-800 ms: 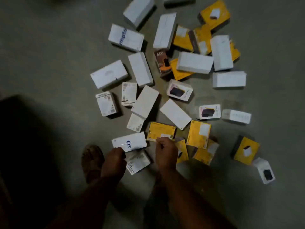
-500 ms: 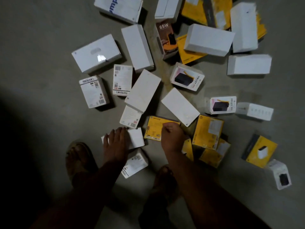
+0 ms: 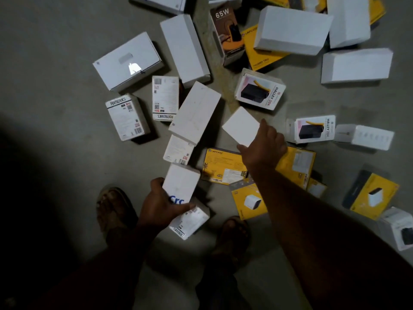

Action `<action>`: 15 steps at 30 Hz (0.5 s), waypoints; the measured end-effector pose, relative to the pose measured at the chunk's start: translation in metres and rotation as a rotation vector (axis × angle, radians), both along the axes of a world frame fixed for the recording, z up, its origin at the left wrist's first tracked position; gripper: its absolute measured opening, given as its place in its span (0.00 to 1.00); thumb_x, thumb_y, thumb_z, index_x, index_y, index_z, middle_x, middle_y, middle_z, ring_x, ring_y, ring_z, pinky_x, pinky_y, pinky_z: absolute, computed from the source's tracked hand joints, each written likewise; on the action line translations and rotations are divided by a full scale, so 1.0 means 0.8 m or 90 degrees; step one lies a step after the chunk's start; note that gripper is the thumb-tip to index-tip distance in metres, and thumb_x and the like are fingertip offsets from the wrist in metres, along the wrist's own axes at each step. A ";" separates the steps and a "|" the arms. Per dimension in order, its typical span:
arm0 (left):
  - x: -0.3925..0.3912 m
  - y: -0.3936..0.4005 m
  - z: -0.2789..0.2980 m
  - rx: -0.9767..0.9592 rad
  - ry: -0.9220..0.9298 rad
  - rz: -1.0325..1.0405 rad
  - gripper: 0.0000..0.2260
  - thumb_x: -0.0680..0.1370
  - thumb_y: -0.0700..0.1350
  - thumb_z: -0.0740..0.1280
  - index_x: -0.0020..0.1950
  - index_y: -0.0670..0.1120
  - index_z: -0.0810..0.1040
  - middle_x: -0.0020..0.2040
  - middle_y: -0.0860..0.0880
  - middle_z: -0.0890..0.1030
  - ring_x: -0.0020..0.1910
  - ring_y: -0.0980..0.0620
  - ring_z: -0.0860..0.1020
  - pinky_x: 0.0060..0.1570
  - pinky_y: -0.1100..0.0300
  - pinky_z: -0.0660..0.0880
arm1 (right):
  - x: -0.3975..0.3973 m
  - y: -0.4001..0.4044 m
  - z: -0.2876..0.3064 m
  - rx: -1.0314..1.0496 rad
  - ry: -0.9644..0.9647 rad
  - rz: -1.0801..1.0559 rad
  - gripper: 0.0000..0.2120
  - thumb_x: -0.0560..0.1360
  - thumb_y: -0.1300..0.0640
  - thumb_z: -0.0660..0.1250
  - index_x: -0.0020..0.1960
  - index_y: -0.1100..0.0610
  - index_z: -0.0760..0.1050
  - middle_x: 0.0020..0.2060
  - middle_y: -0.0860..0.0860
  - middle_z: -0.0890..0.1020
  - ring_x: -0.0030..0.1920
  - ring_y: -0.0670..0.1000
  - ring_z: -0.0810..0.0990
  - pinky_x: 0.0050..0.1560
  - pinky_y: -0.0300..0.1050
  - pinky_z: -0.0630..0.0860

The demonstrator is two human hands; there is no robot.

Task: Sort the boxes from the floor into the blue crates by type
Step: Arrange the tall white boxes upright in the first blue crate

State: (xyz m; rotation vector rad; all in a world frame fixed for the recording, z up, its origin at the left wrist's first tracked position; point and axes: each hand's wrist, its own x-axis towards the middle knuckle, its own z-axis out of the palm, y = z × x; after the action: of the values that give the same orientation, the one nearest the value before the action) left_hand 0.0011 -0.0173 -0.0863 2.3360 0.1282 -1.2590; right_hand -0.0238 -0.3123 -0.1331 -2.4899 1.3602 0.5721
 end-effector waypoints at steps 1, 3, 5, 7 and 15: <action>0.001 0.000 0.000 -0.001 0.013 0.043 0.42 0.57 0.59 0.85 0.61 0.50 0.66 0.51 0.54 0.82 0.49 0.55 0.82 0.50 0.53 0.80 | 0.001 -0.006 -0.001 -0.021 0.023 0.037 0.44 0.62 0.39 0.81 0.70 0.55 0.68 0.65 0.56 0.74 0.65 0.60 0.71 0.62 0.57 0.68; 0.008 0.000 0.000 -0.004 0.018 0.116 0.41 0.55 0.63 0.84 0.61 0.49 0.73 0.50 0.54 0.84 0.48 0.55 0.83 0.49 0.50 0.81 | 0.002 -0.013 0.002 -0.047 0.035 0.081 0.40 0.59 0.37 0.81 0.61 0.57 0.72 0.59 0.57 0.76 0.59 0.60 0.74 0.58 0.55 0.70; 0.010 -0.003 0.005 -0.022 0.025 0.200 0.45 0.53 0.68 0.82 0.61 0.47 0.72 0.50 0.52 0.84 0.48 0.53 0.84 0.48 0.47 0.82 | 0.000 -0.014 0.009 0.018 -0.004 0.014 0.40 0.56 0.40 0.81 0.59 0.58 0.70 0.57 0.58 0.76 0.58 0.61 0.76 0.57 0.55 0.73; 0.013 -0.015 0.033 -0.044 0.021 0.277 0.48 0.53 0.67 0.82 0.64 0.48 0.66 0.54 0.51 0.81 0.52 0.53 0.83 0.51 0.49 0.80 | -0.002 -0.011 0.024 0.083 -0.033 -0.082 0.42 0.56 0.40 0.80 0.61 0.57 0.67 0.58 0.57 0.77 0.59 0.61 0.78 0.59 0.57 0.75; 0.039 -0.070 0.227 -0.219 0.297 0.459 0.26 0.67 0.61 0.71 0.55 0.42 0.80 0.46 0.38 0.82 0.40 0.42 0.82 0.40 0.50 0.81 | -0.029 0.007 0.219 0.460 -0.304 -0.478 0.36 0.62 0.43 0.83 0.66 0.54 0.75 0.56 0.50 0.84 0.57 0.53 0.83 0.50 0.44 0.79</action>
State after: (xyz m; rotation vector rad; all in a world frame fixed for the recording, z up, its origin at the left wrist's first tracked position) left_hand 0.0324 -0.0734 0.0954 1.4570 0.7638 -1.2744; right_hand -0.0468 -0.3069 0.0417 -1.2994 1.4094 0.2058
